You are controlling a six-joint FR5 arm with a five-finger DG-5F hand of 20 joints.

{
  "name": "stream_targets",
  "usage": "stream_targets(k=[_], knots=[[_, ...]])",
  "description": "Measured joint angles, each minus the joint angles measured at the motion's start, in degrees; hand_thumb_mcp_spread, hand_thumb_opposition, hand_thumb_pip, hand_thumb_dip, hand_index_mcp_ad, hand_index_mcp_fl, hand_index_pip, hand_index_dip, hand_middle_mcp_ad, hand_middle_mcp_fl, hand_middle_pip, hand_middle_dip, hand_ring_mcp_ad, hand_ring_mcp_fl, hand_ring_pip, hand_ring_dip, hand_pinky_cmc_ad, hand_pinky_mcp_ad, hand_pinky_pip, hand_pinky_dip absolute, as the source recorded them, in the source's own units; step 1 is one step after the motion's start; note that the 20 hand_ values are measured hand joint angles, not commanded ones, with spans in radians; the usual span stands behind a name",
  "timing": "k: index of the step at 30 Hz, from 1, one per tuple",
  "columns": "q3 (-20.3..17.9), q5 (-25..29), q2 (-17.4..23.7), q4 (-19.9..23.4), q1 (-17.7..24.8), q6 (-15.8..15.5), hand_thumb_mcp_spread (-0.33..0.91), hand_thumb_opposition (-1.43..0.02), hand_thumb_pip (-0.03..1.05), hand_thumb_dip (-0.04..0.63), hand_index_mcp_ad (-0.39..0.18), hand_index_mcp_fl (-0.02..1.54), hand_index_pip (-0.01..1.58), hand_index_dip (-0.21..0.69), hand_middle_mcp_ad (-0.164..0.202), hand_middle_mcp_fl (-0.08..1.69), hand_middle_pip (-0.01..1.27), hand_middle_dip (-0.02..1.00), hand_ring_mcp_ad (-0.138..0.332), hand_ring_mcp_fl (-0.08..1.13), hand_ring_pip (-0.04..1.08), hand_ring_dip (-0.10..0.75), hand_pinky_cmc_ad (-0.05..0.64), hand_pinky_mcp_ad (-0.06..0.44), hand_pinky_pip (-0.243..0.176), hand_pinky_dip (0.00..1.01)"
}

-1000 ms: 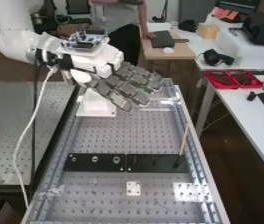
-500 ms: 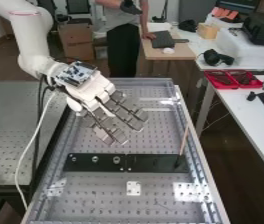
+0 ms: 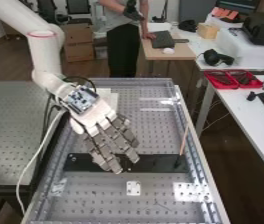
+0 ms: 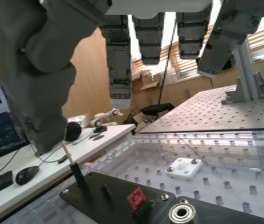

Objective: Grab the pcb board and place it in the clear container

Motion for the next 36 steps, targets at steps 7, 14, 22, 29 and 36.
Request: stream_targets(k=[7, 14, 22, 29, 36], knots=[[2.4, 1.8, -3.31, -0.38, -0.34, 0.87, 0.35, -0.8, 0.61, 0.175, 0.026, 0.05, 1.39, 0.154, 0.124, 0.01, 0.13, 0.06, 0.244, 0.0, 0.06, 0.0, 0.318, 0.234, -0.126, 0.54], [4.18, 5.54, -6.24, 0.28, 0.18, 2.07, 0.35, -0.82, 0.64, 0.188, 0.03, 0.03, 1.53, 0.154, 0.11, 0.01, 0.12, 0.06, 0.246, 0.0, 0.06, 0.0, 0.316, 0.213, -0.126, 0.55], [5.66, 9.62, -8.77, 3.97, 0.77, -1.26, 0.35, -0.83, 0.65, 0.206, 0.026, 0.02, 1.56, 0.154, 0.108, 0.0, 0.13, 0.08, 0.248, 0.0, 0.06, 0.0, 0.316, 0.216, -0.126, 0.57], [7.64, 10.41, -11.01, 4.29, 1.21, -2.74, 0.35, -0.83, 0.65, 0.206, 0.026, 0.02, 1.56, 0.155, 0.105, 0.0, 0.12, 0.08, 0.246, 0.0, 0.06, -0.003, 0.316, 0.208, -0.126, 0.59], [8.08, 11.82, -11.87, 4.67, 1.81, -3.83, 0.35, -0.83, 0.64, 0.222, 0.026, 0.02, 1.56, 0.155, 0.108, 0.0, 0.13, 0.09, 0.246, 0.0, 0.06, 0.0, 0.316, 0.208, -0.126, 0.6]])
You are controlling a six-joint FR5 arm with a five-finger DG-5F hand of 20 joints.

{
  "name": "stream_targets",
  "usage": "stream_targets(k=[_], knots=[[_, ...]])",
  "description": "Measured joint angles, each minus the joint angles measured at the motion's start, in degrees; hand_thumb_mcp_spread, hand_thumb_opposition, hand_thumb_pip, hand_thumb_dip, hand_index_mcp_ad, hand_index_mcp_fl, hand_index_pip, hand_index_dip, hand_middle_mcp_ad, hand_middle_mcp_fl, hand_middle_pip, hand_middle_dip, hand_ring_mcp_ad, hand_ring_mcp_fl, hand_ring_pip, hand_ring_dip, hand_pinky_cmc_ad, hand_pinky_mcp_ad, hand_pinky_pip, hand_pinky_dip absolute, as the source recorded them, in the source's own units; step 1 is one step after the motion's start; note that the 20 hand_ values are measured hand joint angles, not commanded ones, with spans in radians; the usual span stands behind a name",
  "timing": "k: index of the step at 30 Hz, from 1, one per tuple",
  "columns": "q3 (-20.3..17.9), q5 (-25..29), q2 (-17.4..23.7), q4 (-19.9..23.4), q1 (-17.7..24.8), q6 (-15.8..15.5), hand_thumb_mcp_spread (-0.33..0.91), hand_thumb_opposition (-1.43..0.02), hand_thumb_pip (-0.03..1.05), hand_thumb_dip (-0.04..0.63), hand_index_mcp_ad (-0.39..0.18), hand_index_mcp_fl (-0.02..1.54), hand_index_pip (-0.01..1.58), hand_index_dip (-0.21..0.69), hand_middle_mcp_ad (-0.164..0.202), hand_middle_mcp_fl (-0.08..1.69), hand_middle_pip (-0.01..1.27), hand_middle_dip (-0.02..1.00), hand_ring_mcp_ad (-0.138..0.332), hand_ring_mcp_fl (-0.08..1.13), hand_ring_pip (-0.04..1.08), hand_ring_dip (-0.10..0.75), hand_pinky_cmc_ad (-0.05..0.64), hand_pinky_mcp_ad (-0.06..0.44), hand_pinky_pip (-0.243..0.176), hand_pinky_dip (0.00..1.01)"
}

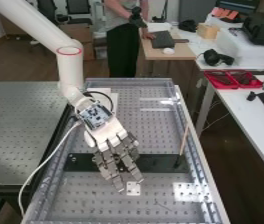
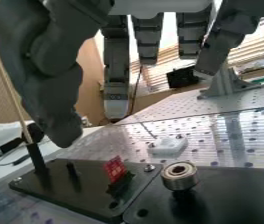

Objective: Grab the pcb board and place it in the clear container

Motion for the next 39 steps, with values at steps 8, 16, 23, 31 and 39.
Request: stream_targets(k=[8, 16, 23, 31, 39], knots=[[0.33, 2.16, -0.66, 2.97, 0.87, -4.79, 0.35, -0.83, 0.69, 0.227, 0.026, 0.02, 1.56, 0.155, 0.108, 0.01, 0.13, 0.09, 0.243, 0.0, 0.11, 0.0, 0.316, 0.209, -0.124, 0.7], [0.32, 2.98, -0.06, 3.19, 1.0, -5.73, 0.35, -0.83, 0.69, 0.227, 0.028, 0.02, 1.56, 0.155, 0.108, 0.01, 0.13, 0.09, 0.243, 0.0, 0.12, -0.005, 0.332, 0.209, -0.124, 0.75], [1.29, 6.7, -0.69, 4.5, 1.39, -4.96, 0.35, -0.83, 0.69, 0.227, 0.028, 0.02, 1.56, 0.152, 0.108, 0.0, 0.13, 0.09, 0.248, 0.0, 0.13, -0.017, 0.335, 0.206, -0.124, 0.78], [2.89, 12.69, -2.47, 12.93, 2.29, -13.46, 0.35, -0.83, 0.69, 0.227, 0.028, 0.02, 1.56, 0.155, 0.108, 0.0, 0.13, 0.09, 0.246, 0.0, 0.13, -0.017, 0.33, 0.208, -0.124, 0.8], [1.4, 14.91, -3.07, 24.25, 3.36, -21.41, 0.35, -0.83, 0.69, 0.227, 0.028, 0.02, 1.56, 0.155, 0.108, 0.0, 0.12, 0.09, 0.246, 0.0, 0.12, -0.017, 0.328, 0.204, -0.124, 0.8]])
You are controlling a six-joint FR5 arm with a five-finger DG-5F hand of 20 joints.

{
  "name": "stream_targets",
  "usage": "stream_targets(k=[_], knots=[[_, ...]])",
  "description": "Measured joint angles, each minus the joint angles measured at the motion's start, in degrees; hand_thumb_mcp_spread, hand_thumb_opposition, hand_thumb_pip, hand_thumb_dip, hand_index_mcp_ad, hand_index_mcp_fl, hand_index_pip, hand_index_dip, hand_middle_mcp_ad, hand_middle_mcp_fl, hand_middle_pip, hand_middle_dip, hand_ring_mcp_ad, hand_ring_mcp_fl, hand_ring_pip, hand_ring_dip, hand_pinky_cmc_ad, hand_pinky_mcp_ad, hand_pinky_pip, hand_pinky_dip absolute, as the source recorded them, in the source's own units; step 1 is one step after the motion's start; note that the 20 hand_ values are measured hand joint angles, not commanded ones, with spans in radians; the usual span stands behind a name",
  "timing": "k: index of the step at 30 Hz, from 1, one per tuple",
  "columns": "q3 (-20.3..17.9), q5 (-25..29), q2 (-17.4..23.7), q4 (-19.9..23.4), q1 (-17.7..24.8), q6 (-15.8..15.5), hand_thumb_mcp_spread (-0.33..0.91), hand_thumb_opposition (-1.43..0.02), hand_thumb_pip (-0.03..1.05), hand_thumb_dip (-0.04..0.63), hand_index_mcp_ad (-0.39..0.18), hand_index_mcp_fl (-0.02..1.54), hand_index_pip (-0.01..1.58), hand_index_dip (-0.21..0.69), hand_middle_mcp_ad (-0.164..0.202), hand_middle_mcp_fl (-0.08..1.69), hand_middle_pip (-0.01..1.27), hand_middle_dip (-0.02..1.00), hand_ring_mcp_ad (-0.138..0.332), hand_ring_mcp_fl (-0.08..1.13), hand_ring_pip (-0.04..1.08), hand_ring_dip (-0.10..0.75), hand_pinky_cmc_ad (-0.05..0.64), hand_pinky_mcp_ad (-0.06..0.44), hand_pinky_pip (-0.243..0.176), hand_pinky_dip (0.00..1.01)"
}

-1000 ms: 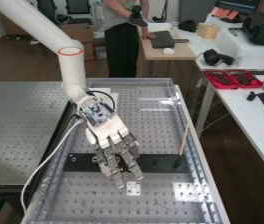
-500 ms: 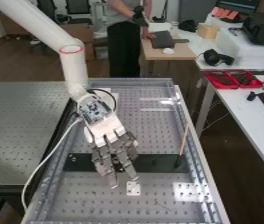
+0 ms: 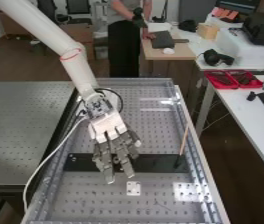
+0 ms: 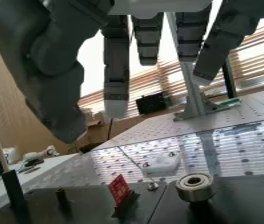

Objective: Grab the pcb board and place it in the clear container

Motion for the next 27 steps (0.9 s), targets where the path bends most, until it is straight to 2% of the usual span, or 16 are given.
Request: stream_targets(k=[6, 7, 8, 11, 15, 19, 27], knots=[[0.27, 1.2, -0.61, -4.33, 1.05, 3.56, 0.35, -0.83, 0.69, 0.223, 0.028, 0.02, 1.56, 0.155, 0.108, 0.0, 0.12, 0.1, 0.246, 0.0, 0.13, -0.017, 0.328, 0.204, -0.124, 0.81], [0.57, 1.45, -0.83, -6.34, 1.21, 5.18, 0.35, -0.83, 0.69, 0.223, 0.028, 0.02, 1.56, 0.155, 0.108, 0.0, 0.13, 0.1, 0.246, 0.0, 0.13, -0.017, 0.328, 0.204, -0.124, 0.81], [0.61, 1.46, -0.86, -6.54, 1.22, 5.33, 0.35, -0.83, 0.69, 0.227, 0.028, 0.02, 1.56, 0.155, 0.108, 0.0, 0.13, 0.1, 0.246, 0.0, 0.13, -0.017, 0.328, 0.204, -0.124, 0.81], [1.56, 1.59, -1.51, -11.14, 1.54, 8.43, 0.35, -0.83, 0.69, 0.227, 0.028, 0.02, 1.56, 0.155, 0.108, 0.0, 0.13, 0.11, 0.246, 0.0, 0.13, -0.017, 0.328, 0.204, -0.124, 0.81], [2.57, 1.24, -2.11, -14.35, 1.59, 10.13, 0.34, -0.83, 0.69, 0.227, 0.028, 0.04, 1.56, 0.155, 0.108, 0.01, 0.13, 0.11, 0.246, 0.0, 0.13, -0.017, 0.328, 0.204, -0.124, 0.81], [3.98, 0.49, -2.92, -18.99, 1.47, 13.27, 0.34, -0.83, 0.69, 0.227, 0.028, 0.04, 1.56, 0.155, 0.108, 0.01, 0.13, 0.11, 0.246, 0.0, 0.13, -0.017, 0.328, 0.204, -0.124, 0.81], [5.32, -1.04, -3.72, -23.85, 0.81, 15.58, 0.35, -0.85, 0.69, 0.227, 0.028, 0.04, 1.56, 0.155, 0.108, 0.01, 0.13, 0.11, 0.246, 0.0, 0.13, -0.017, 0.328, 0.208, -0.124, 0.81]])
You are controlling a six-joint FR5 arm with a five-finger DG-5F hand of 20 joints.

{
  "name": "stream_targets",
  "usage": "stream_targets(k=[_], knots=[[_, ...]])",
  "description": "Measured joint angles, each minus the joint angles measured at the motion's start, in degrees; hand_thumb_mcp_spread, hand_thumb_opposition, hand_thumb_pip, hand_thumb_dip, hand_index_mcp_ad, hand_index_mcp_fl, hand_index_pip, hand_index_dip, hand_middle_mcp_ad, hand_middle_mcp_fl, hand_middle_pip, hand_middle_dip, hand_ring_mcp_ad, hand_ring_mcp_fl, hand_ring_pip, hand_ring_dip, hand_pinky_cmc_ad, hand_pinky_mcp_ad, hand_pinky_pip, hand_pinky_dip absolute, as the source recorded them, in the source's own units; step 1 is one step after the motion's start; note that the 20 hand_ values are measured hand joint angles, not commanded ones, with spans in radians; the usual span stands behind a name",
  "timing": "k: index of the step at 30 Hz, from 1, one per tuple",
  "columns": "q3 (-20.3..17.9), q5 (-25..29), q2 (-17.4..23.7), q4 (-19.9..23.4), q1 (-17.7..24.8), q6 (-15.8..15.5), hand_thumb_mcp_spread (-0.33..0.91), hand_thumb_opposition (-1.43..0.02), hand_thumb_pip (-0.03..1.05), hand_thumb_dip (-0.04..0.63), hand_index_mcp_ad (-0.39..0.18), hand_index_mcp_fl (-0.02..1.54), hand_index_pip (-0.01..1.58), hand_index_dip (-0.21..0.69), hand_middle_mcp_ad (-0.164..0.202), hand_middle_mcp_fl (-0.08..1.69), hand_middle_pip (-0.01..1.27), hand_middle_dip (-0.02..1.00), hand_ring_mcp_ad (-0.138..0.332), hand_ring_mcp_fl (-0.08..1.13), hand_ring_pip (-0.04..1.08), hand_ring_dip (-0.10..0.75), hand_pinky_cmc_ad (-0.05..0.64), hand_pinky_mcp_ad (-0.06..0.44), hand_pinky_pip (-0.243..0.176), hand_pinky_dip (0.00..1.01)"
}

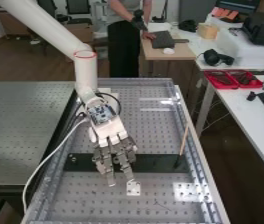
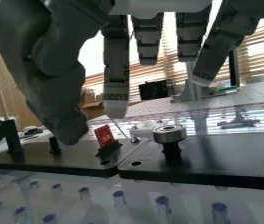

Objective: Grab the pcb board and place it in the clear container

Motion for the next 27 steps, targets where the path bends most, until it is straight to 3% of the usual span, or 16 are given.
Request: stream_targets(k=[27], knots=[[-0.16, -5.47, 0.41, -2.62, -2.09, -1.6, 0.37, -0.85, 0.69, 0.237, 0.012, 0.04, 1.56, 0.155, 0.091, 0.01, 0.13, 0.11, 0.243, 0.0, 0.12, -0.014, 0.328, 0.195, -0.126, 0.79]])
